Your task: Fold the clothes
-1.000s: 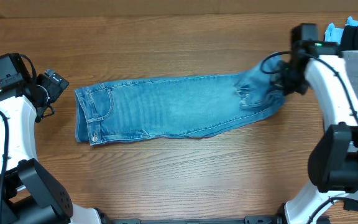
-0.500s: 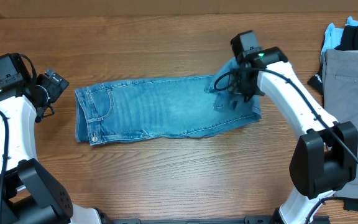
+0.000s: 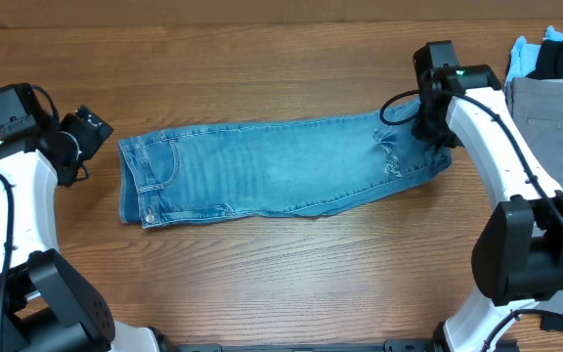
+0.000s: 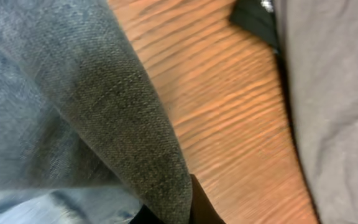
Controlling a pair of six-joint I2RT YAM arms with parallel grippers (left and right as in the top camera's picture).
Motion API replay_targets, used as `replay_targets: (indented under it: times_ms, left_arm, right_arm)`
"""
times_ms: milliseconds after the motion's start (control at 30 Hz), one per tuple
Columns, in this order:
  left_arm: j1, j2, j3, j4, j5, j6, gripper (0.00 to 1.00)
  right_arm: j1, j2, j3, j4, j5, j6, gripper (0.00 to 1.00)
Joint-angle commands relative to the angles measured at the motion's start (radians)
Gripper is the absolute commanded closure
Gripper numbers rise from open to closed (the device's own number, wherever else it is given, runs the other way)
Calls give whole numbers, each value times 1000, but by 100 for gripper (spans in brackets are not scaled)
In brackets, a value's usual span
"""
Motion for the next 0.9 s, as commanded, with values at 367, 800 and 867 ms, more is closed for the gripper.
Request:
replay_targets:
  times_ms: [367,800,867]
  left_arm:
    - [-505,76,8,214,270,127,30]
    - [-809,379,8,839,391,-138,55]
    - [-840,413,8,908,391,-143,59]
  right_arm:
    - [8,-28,31,68,-94,2,96]
    - [1,-28,31,126,-278,6,96]
    - [1,-28,31,126,-281,6,96]
